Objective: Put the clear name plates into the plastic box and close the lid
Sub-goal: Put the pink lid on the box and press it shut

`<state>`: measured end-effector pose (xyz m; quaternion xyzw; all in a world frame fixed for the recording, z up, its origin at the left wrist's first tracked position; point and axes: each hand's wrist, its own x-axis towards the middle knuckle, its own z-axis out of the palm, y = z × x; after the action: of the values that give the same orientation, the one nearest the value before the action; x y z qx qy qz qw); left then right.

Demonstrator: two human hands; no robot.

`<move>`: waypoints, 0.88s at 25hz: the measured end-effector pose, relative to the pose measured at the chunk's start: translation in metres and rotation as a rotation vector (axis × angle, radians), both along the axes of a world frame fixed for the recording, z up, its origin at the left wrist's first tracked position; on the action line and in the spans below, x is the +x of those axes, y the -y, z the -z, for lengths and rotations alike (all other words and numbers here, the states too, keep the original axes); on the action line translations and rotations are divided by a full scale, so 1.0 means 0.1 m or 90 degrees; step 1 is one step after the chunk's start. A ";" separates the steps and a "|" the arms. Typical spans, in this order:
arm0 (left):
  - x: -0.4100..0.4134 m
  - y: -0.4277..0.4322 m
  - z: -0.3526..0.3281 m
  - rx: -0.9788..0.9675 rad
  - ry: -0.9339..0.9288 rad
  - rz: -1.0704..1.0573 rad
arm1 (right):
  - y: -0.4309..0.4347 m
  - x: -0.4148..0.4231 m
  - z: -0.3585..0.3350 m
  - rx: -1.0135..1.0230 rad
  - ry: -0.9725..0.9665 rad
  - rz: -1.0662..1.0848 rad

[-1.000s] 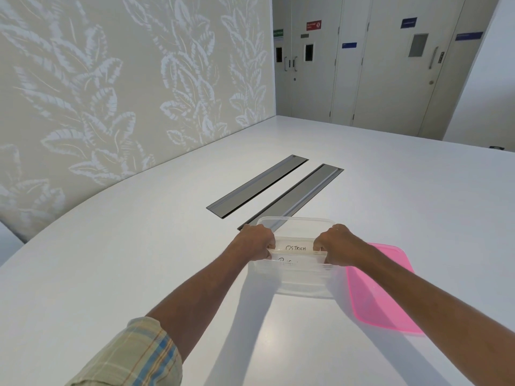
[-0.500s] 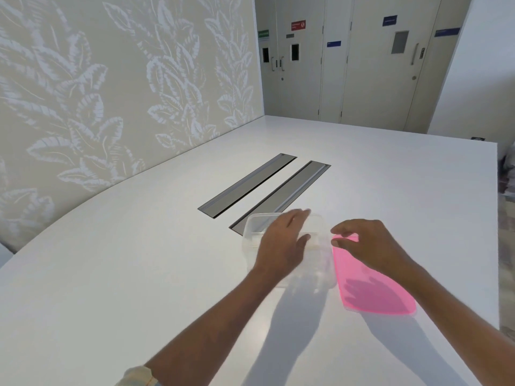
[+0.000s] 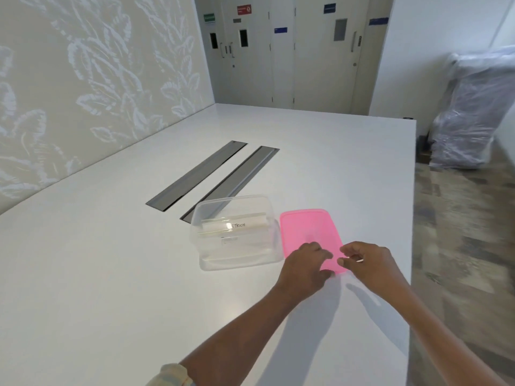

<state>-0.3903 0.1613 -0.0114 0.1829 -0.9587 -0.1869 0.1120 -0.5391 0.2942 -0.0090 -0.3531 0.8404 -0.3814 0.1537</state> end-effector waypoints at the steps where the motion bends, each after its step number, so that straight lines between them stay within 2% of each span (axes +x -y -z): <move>1: -0.02 -0.03 0.07 -0.004 0.027 0.003 | -0.05 0.01 0.05 0.006 0.004 0.002; 5: -0.09 -0.09 0.23 -0.016 0.064 -0.003 | -0.23 0.01 0.21 0.011 0.013 0.007; 12: -0.12 -0.18 0.23 -0.036 0.020 -0.013 | -0.38 0.05 0.29 -0.014 0.048 -0.003; 18: -0.09 -0.28 -0.09 -0.070 -0.153 -0.070 | -0.38 -0.02 0.09 -0.076 0.067 0.048; 22: 0.00 -0.27 -0.42 -0.027 -0.282 -0.136 | -0.21 -0.13 -0.10 -0.147 0.206 0.081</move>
<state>-0.3904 0.1880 0.0306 0.2354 -0.8897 -0.1897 0.3422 -0.5520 0.3149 0.0007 -0.2486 0.7760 -0.5361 0.2208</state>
